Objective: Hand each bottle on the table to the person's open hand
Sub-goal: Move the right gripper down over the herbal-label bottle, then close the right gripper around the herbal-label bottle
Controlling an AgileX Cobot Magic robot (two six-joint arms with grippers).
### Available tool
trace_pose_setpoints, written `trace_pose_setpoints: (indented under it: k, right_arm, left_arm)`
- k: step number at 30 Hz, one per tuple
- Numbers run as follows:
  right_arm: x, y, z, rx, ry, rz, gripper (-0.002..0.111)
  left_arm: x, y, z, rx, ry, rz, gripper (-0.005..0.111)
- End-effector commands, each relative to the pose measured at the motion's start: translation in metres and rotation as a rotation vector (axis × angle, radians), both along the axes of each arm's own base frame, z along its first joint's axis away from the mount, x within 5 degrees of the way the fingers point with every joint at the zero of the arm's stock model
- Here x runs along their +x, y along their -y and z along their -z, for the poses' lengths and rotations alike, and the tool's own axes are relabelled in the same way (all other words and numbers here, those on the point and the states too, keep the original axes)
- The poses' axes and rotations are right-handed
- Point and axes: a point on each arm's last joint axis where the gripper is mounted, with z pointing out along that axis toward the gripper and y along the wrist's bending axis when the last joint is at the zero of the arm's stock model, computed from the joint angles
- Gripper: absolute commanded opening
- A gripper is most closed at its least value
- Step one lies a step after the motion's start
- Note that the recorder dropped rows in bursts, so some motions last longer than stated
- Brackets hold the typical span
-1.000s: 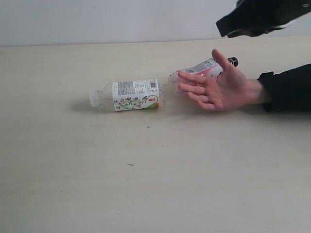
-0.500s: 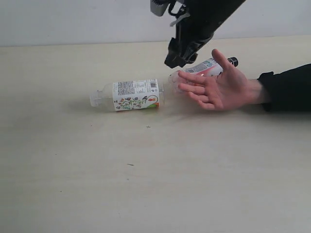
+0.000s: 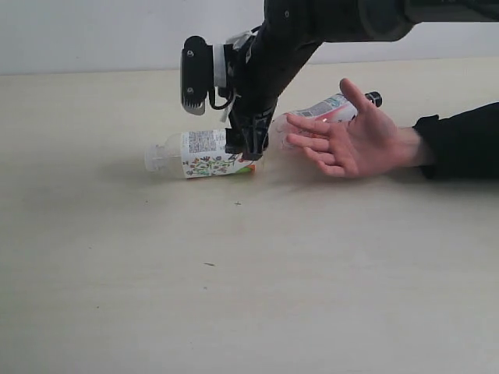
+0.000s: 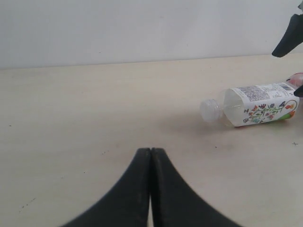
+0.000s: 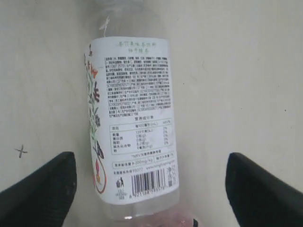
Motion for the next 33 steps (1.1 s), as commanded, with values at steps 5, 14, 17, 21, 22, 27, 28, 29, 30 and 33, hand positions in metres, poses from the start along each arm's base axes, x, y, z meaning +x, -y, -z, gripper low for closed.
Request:
trace_pose_setpoints:
  k: [5, 14, 17, 21, 22, 27, 28, 29, 30, 33]
  right_arm:
    - [0.01, -0.008, 0.013, 0.027, 0.08, -0.009, 0.087]
    - [0.015, -0.011, 0.039, 0.018, 0.07, -0.006, 0.087]
    - [0.016, -0.012, 0.04, 0.032, 0.074, 0.004, 0.087]
    - [0.017, -0.013, 0.04, 0.054, 0.07, 0.037, 0.087]
    - [0.017, -0.013, 0.04, 0.059, 0.066, 0.048, 0.087]
    - [0.013, -0.011, 0.042, 0.032, 0.019, 0.049, 0.087]
    - [0.012, -0.01, 0.043, 0.027, 0.009, 0.052, 0.087]
    - [0.012, -0.01, 0.043, 0.025, 0.0, 0.057, 0.087]
    - [0.011, -0.009, 0.044, 0.019, -0.006, 0.056, 0.087]
    - [0.011, -0.009, 0.044, 0.014, -0.009, 0.054, 0.087]
  left_arm:
    - [0.0, 0.0, 0.0, -0.008, 0.006, 0.005, 0.002]
    - [0.0, 0.0, 0.0, -0.008, 0.006, 0.005, 0.002]
    - [0.0, 0.0, 0.0, -0.008, 0.006, 0.005, 0.002]
    - [0.0, 0.0, 0.0, -0.008, 0.006, 0.005, 0.002]
    - [0.0, 0.0, 0.0, -0.008, 0.006, 0.005, 0.002]
    - [0.0, 0.0, 0.0, -0.008, 0.006, 0.005, 0.002]
    - [0.0, 0.0, 0.0, -0.008, 0.006, 0.005, 0.002]
    - [0.0, 0.0, 0.0, -0.008, 0.006, 0.005, 0.002]
    - [0.0, 0.0, 0.0, -0.008, 0.006, 0.005, 0.002]
    - [0.0, 0.0, 0.0, -0.008, 0.006, 0.005, 0.002]
